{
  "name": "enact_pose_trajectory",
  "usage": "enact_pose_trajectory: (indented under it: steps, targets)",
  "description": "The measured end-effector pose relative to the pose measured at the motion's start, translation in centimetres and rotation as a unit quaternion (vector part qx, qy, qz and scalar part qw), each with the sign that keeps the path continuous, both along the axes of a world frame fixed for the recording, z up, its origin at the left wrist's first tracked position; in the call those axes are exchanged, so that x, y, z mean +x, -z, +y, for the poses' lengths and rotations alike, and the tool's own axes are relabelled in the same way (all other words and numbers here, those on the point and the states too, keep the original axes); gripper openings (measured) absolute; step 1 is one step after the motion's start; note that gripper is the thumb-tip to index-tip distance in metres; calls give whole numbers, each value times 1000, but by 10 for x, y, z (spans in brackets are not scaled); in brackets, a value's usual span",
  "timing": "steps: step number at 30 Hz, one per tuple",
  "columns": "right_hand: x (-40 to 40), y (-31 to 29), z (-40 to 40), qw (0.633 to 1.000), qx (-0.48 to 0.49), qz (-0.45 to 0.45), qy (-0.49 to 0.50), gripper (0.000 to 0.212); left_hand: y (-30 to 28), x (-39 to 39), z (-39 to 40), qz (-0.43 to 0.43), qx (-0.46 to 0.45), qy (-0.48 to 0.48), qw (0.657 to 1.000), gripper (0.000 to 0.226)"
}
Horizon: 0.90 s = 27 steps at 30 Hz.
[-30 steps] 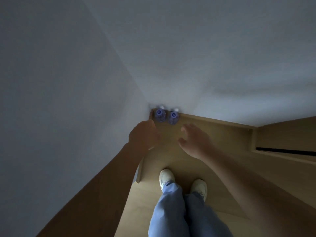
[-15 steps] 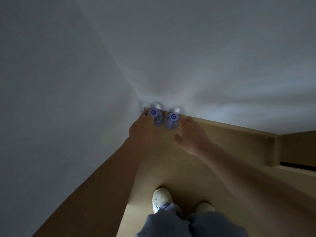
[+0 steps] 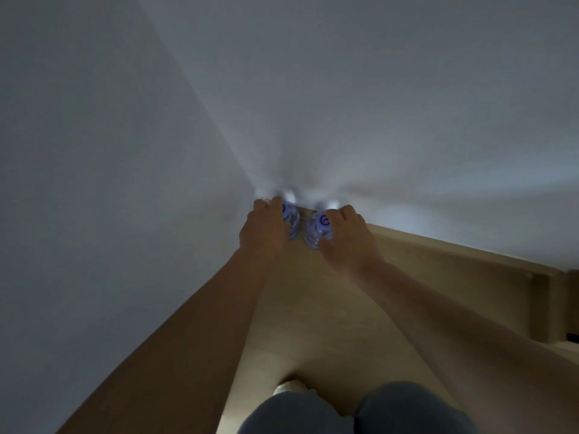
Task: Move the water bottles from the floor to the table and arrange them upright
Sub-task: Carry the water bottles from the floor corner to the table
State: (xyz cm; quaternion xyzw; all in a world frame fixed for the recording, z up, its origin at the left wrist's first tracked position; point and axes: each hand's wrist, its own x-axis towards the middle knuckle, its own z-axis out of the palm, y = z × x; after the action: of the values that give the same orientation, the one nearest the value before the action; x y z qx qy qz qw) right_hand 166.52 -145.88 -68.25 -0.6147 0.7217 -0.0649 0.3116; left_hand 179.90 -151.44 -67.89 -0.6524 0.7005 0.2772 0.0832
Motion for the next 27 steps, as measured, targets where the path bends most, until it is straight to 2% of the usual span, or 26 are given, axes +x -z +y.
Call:
enact_pose_trajectory:
  steps: [4, 10, 14, 17, 21, 27]
  targets:
    - [0, 16, -8, 1000, 0, -6, 3, 44, 12, -1, -9, 8, 3, 18, 1000, 46]
    - [-4, 43, -20, 1000, -7, 11, -3, 43, 33, -2, -22, 52, -35, -6, 998, 22]
    - [-6, 48, -20, 999, -36, 17, -18, 34, 33, 7, -12, 87, -43, -15, 995, 29]
    - [-9, 39, -1, 999, -46, 13, -8, 35, 22, 14, 2, 124, -51, -64, 989, 32]
    - [-13, -8, 30, 996, -84, -5, 35, 33, -27, 14, 21, 158, -81, -128, 976, 30]
    - [-9, -144, 72, 988, -134, -48, 63, 28, -152, 18, 67, 197, -93, -226, 950, 25]
